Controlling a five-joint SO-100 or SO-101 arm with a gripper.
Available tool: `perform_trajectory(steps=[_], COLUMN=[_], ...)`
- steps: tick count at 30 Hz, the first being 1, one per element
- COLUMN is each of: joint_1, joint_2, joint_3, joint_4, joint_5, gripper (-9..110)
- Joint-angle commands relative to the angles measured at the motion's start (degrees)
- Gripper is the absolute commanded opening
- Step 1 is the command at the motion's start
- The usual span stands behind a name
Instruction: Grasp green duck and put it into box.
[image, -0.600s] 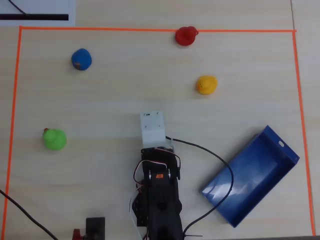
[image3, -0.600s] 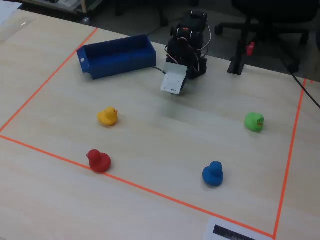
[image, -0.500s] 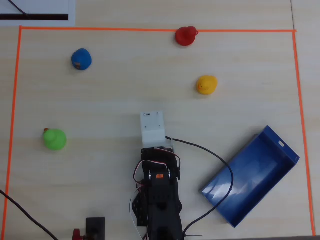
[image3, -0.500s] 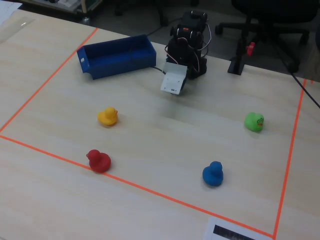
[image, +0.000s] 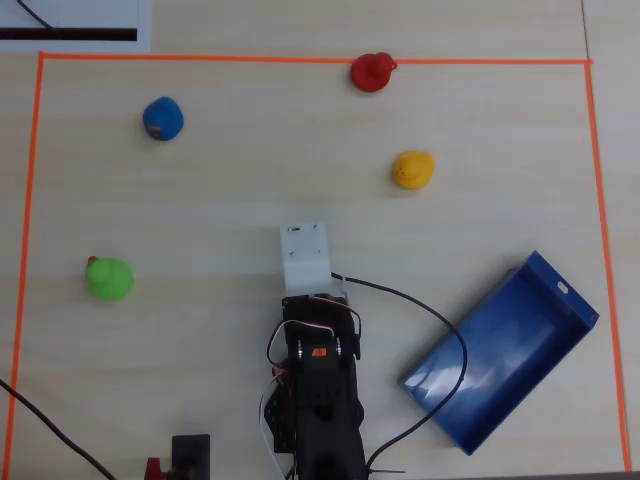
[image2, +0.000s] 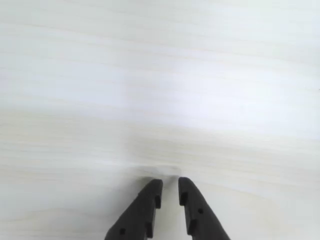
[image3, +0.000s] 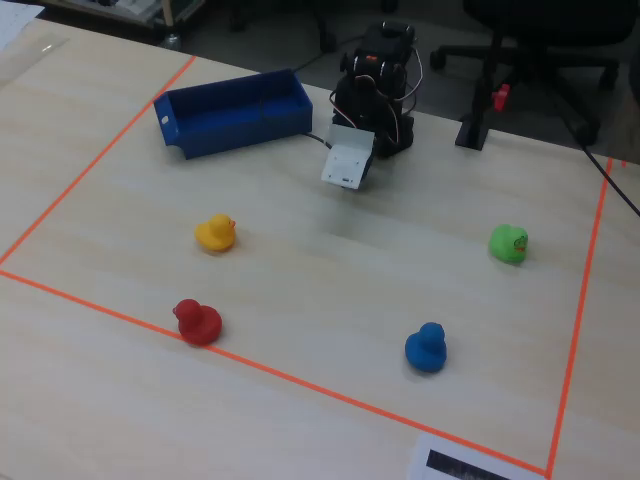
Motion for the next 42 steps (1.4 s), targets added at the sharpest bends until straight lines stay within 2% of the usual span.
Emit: perform_trajectory(steps=[1, 42], joint_1=[0.7, 0.7], joint_2=[-0.3, -0.3], joint_3=[0.4, 0.4], joint_4=[1.0, 1.0], joint_5=[0.0, 0.0], gripper=[1, 3])
